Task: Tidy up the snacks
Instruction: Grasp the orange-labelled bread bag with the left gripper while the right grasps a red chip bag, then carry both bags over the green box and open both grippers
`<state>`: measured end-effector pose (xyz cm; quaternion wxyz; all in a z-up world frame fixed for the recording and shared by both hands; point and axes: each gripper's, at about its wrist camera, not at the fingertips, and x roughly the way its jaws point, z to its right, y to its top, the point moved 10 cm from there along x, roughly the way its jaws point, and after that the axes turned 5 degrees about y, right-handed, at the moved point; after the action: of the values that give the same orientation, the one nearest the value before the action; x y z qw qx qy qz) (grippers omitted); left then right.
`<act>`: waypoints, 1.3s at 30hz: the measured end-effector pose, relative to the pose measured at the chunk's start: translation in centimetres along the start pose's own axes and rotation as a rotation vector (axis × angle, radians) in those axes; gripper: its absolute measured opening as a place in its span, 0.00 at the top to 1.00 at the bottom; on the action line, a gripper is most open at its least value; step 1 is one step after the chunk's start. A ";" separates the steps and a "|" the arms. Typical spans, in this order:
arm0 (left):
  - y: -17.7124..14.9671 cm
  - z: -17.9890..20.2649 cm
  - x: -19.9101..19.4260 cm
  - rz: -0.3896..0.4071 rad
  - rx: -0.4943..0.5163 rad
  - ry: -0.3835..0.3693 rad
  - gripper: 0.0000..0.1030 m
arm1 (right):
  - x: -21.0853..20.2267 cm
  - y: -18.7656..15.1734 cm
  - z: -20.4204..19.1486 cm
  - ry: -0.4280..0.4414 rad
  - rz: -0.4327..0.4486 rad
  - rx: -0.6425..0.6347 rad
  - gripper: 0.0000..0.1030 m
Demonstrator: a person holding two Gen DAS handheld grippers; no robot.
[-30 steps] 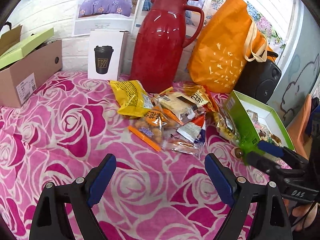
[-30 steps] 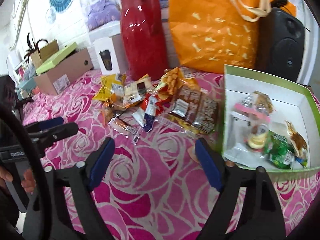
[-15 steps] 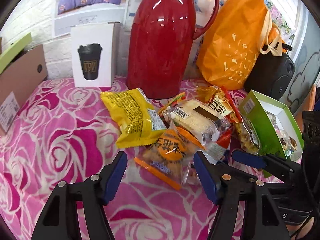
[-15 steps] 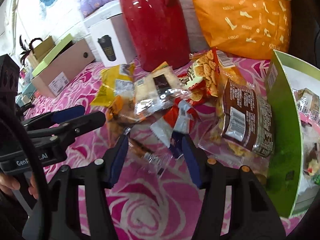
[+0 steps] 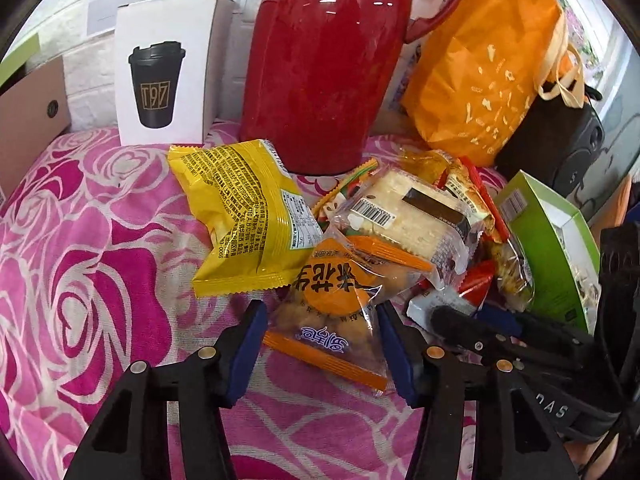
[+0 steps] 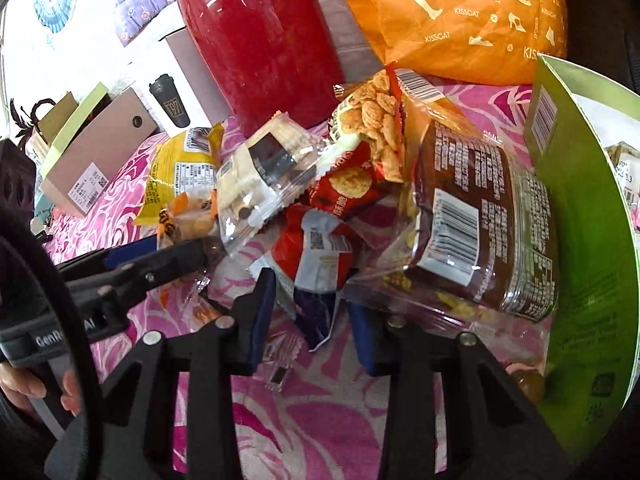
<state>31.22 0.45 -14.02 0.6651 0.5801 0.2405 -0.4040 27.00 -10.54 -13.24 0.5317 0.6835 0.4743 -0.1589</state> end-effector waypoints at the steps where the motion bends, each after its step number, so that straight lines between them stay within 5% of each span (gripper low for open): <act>1: 0.0 0.0 -0.1 -0.002 0.004 0.006 0.50 | -0.1 0.0 0.0 0.001 0.003 -0.001 0.69; 4: -0.1 0.3 -1.4 0.019 0.028 0.005 0.61 | -1.6 -0.2 -0.8 0.005 0.027 -0.028 0.70; 12: 0.1 2.7 -7.3 0.100 0.035 -0.060 0.61 | -8.0 -0.6 -2.4 0.056 0.126 -0.059 0.70; 19: 0.6 8.9 -11.5 0.158 0.116 -0.153 0.61 | -13.9 -1.3 -0.8 0.070 0.220 -0.013 0.70; 29: 1.0 19.1 -13.6 0.190 0.237 -0.278 0.61 | -20.7 -1.9 5.8 -0.089 0.333 0.054 0.70; 39: 2.0 28.1 -11.3 0.162 0.345 -0.341 0.61 | -26.0 -2.5 16.1 -0.305 0.388 0.156 0.69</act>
<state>22.34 -23.73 1.96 0.6172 0.6260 0.0051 -0.4767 16.62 -37.13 -2.12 0.5634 0.7687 0.2347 -0.1913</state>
